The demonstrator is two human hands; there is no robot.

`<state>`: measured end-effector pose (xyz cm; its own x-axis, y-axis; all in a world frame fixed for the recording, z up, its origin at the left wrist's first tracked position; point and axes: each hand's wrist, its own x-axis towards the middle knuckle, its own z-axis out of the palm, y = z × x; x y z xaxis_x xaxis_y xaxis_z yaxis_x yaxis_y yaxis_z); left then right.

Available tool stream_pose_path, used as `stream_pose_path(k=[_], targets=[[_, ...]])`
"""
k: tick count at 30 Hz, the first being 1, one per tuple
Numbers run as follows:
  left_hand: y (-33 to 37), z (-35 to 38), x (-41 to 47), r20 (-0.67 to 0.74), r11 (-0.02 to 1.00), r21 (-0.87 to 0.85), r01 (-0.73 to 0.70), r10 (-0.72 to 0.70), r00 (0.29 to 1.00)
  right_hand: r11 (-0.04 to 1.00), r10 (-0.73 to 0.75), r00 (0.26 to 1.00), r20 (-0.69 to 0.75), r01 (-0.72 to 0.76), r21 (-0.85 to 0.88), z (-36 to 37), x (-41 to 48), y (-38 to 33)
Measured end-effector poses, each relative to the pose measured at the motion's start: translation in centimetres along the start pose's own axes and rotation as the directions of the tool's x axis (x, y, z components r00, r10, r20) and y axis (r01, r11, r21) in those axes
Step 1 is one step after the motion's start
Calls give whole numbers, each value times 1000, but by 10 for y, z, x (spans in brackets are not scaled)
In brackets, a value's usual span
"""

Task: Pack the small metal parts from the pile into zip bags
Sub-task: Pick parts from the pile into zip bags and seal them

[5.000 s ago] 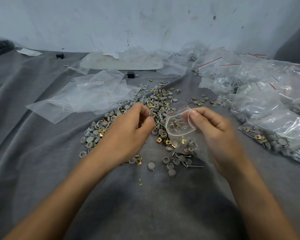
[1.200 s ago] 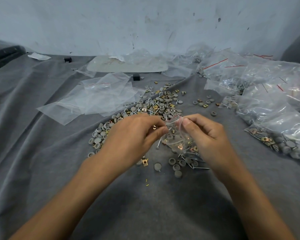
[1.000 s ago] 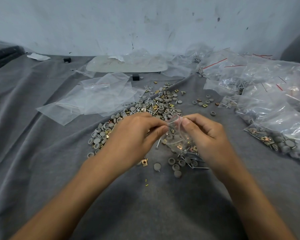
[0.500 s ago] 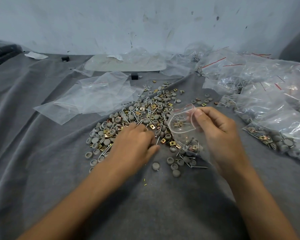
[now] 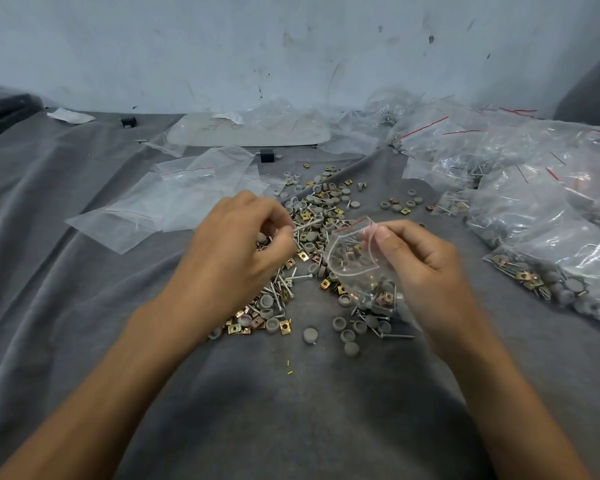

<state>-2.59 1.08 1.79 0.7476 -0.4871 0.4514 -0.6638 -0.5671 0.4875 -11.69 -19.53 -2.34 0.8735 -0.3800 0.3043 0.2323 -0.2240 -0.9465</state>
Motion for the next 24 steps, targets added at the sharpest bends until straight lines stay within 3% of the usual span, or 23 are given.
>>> stream_pose_path(k=[5, 9, 12, 15, 18, 21, 24], targets=[[17, 12, -8, 134, 994, 6, -107, 105, 985, 999, -39, 998, 43, 40, -20, 1, -2, -2], [9, 16, -7, 102, 996, -57, -75, 80, 991, 995, -101, 992, 79, 98, 36, -2, -2, -4], [2, 16, -5, 115, 982, -185, -30, 52, 992, 980, -119, 986, 115, 98, 174, -4, -3, -6], [6, 17, -3, 207, 896, -443, 31, 69, 976, 967, -122, 979, 165, 80, 240, -3, -1, -8], [13, 18, -3, 205, 760, -646, 67, 88, 975, 933, -83, 976, 204, 4, 359, -3, -2, -10], [17, 15, -4, 162, 695, -717, 52, 94, 982, 892, -24, 978, 208, -73, 447, -3, -2, -14], [23, 8, -4, 85, 709, -705, -10, 98, 991, 905, 42, 985, 166, -108, 413, -3, -1, -16]])
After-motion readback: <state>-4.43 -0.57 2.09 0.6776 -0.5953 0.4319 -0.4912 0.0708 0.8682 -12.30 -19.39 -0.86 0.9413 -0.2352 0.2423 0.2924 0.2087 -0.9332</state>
